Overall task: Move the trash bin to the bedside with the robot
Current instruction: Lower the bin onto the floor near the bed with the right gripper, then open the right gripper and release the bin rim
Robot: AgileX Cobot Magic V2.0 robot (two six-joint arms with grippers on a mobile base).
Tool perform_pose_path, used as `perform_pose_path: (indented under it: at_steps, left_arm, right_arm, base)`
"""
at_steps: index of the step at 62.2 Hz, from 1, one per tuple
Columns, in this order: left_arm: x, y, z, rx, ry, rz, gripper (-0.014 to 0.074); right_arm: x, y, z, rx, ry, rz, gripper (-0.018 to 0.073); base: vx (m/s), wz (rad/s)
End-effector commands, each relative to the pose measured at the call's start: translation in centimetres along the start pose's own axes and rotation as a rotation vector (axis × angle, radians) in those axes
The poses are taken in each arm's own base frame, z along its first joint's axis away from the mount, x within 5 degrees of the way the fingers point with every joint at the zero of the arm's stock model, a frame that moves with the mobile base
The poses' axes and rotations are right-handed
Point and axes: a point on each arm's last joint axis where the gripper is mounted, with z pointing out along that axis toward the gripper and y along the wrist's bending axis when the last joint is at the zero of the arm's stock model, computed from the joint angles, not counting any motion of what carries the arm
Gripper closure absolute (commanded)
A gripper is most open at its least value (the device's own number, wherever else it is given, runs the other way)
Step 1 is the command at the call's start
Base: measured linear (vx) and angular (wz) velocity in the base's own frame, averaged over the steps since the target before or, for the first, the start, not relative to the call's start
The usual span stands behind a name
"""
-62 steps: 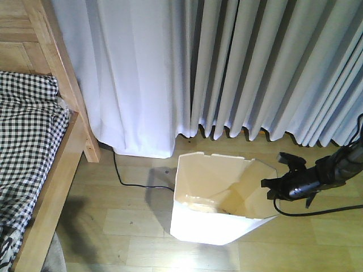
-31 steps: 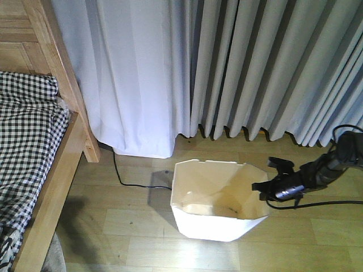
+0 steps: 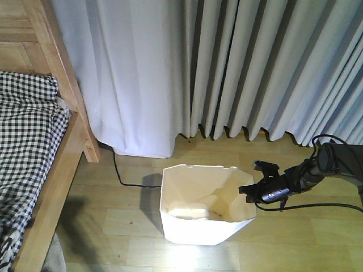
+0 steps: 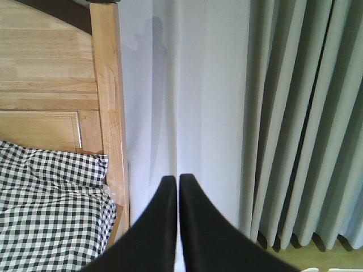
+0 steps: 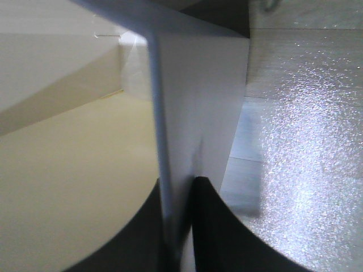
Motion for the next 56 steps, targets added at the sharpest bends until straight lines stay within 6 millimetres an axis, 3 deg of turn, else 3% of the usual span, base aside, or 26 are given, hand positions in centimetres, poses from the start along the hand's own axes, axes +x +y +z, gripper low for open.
perform_pose_path:
  at_steps: [1,25,56]
  left_arm:
    - [0.17,-0.01,0.07,0.009,-0.06,-0.012,0.0602]
    - [0.17,-0.01,0.07,0.009,-0.06,-0.012,0.0602]
    - [0.17,-0.01,0.07,0.009,-0.06,-0.012,0.0602]
  right_arm:
    - [-4.08,1.91,-3.03,-0.127,-0.094,0.021,0.0558]
    - [-4.11,1.7,-3.0,-0.104,-0.098,0.018,0.047]
    - [-3.82,1.51,-3.04,-0.098,-0.07,-0.013,0.0174]
  base:
    - [0.0,0.0]
    - [0.0,0.0]
    - [0.0,0.0]
